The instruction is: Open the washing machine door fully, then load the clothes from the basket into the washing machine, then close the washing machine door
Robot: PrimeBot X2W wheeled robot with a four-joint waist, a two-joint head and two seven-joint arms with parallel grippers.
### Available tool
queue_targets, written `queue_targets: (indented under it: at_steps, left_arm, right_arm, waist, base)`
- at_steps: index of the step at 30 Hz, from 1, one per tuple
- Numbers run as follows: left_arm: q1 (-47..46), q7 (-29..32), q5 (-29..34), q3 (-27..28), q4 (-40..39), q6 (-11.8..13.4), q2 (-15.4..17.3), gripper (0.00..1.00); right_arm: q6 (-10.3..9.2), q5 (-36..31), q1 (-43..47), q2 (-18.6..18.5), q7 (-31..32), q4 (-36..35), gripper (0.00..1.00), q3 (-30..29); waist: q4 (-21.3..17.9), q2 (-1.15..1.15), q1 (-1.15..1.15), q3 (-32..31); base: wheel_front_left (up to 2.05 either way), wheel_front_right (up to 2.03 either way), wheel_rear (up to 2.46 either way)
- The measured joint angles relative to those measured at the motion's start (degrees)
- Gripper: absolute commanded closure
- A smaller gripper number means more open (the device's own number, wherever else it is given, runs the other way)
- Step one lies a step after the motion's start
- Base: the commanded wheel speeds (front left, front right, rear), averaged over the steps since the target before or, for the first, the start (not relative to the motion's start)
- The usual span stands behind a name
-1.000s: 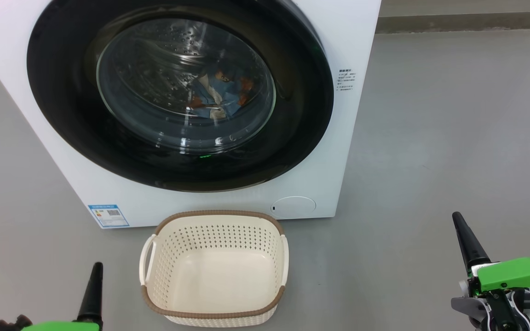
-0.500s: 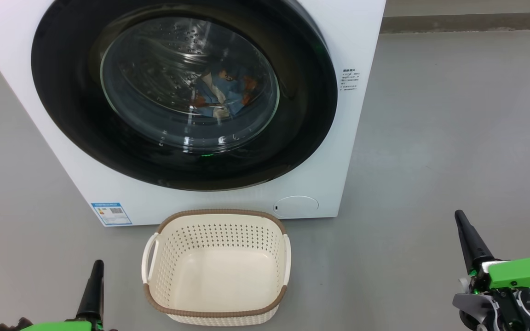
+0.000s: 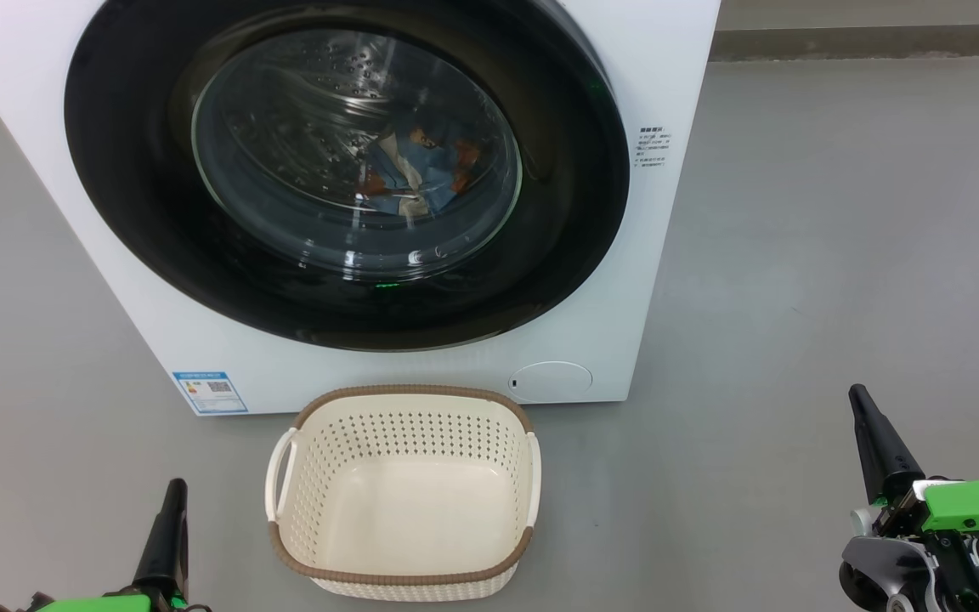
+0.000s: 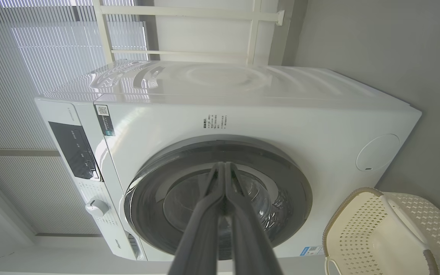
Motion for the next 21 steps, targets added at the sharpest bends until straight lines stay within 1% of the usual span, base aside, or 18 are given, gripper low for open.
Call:
queue_targets:
  at_steps: [21]
  left_arm:
    - [-0.2, 0.0, 0.0, 0.0, 0.0, 0.0, -0.1, 1.00]
  right_arm:
    - [0.00, 0.0, 0.0, 0.3, 0.0, -0.1, 1.00, 0.0]
  waist:
    - [0.0, 0.00, 0.00, 0.0]
  base:
    - [0.00, 0.00, 0.00]
